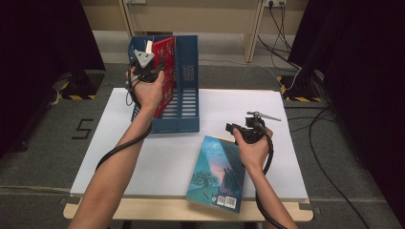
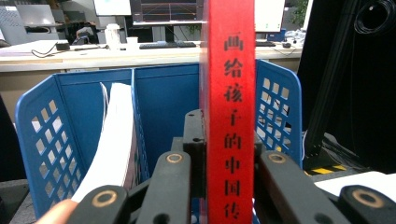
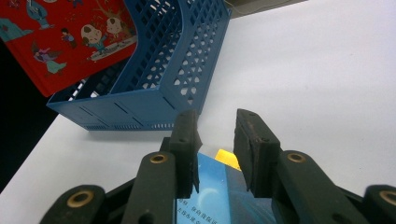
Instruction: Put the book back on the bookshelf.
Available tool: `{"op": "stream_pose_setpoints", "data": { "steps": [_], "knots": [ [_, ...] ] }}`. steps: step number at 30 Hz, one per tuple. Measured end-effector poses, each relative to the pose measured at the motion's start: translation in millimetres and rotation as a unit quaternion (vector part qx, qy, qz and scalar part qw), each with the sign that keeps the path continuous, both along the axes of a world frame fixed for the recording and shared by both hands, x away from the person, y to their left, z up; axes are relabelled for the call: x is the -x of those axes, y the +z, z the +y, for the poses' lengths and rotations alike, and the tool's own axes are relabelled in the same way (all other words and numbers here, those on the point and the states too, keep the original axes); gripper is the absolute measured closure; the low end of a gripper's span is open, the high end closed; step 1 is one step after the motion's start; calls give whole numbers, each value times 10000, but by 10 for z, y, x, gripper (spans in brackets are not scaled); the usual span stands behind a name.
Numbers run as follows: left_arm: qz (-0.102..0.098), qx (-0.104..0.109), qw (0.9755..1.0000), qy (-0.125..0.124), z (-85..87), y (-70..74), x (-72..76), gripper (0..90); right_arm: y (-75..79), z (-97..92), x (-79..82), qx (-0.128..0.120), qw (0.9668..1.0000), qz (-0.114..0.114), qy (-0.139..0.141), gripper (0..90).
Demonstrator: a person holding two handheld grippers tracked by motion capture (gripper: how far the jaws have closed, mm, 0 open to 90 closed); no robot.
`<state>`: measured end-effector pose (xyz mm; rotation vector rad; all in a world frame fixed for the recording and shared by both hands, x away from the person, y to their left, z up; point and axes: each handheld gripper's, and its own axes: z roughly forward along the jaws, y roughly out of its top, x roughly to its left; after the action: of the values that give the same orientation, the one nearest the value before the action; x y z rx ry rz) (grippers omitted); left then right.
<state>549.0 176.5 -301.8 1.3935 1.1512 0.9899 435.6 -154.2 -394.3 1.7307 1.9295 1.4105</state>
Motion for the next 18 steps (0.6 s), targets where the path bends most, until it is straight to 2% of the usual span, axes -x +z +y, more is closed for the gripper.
{"op": "stream_pose_setpoints", "data": {
  "steps": [18],
  "knots": [
    [-19,-42,10000,75,-21,-115,-132,792,-32,-40,-14,5,10000,21,-33,698]
  ]
}}
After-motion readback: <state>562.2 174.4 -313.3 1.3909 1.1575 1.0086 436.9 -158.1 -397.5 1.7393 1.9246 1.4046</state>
